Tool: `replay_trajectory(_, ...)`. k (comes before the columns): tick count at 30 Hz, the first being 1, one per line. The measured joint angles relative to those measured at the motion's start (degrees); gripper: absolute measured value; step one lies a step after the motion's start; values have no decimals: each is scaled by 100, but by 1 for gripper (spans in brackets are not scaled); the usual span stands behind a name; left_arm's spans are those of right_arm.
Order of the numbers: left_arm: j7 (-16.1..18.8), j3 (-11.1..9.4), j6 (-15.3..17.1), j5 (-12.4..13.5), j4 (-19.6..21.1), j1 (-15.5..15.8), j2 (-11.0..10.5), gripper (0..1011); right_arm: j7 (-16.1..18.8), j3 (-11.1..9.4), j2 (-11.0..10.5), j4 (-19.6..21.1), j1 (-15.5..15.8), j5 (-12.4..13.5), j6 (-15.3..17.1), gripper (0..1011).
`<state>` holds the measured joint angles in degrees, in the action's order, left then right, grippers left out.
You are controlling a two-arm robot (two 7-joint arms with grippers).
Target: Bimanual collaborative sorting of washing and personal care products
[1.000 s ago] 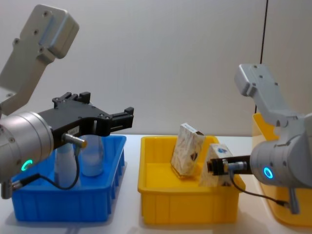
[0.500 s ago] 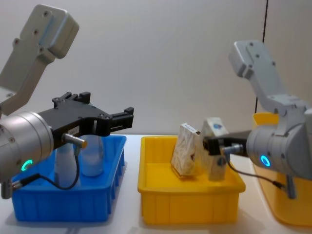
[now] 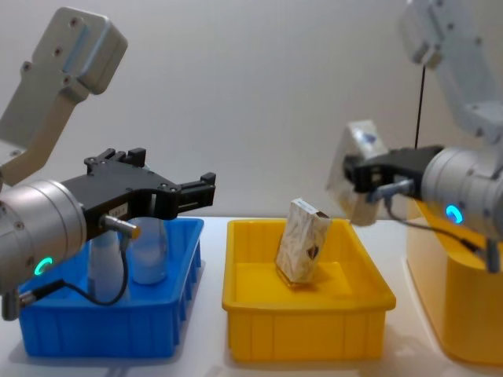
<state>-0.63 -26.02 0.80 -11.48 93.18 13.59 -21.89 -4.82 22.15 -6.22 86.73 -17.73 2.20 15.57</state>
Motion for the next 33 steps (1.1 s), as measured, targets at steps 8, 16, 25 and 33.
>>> replay_trajectory(8,0,0,0,0,0,0,0,1001,-211,-206,-117,312,111,-153,-29,363)
replay_trajectory(16,0,0,0,0,0,0,0,1001,-451,-529,-229,577,260,-247,209,362)
replay_trajectory(25,0,0,0,0,0,0,0,1001,-526,-870,-332,695,395,-233,586,363)
replay_trajectory(33,0,0,0,0,0,0,0,1001,-433,-1059,-388,636,433,-136,798,362)
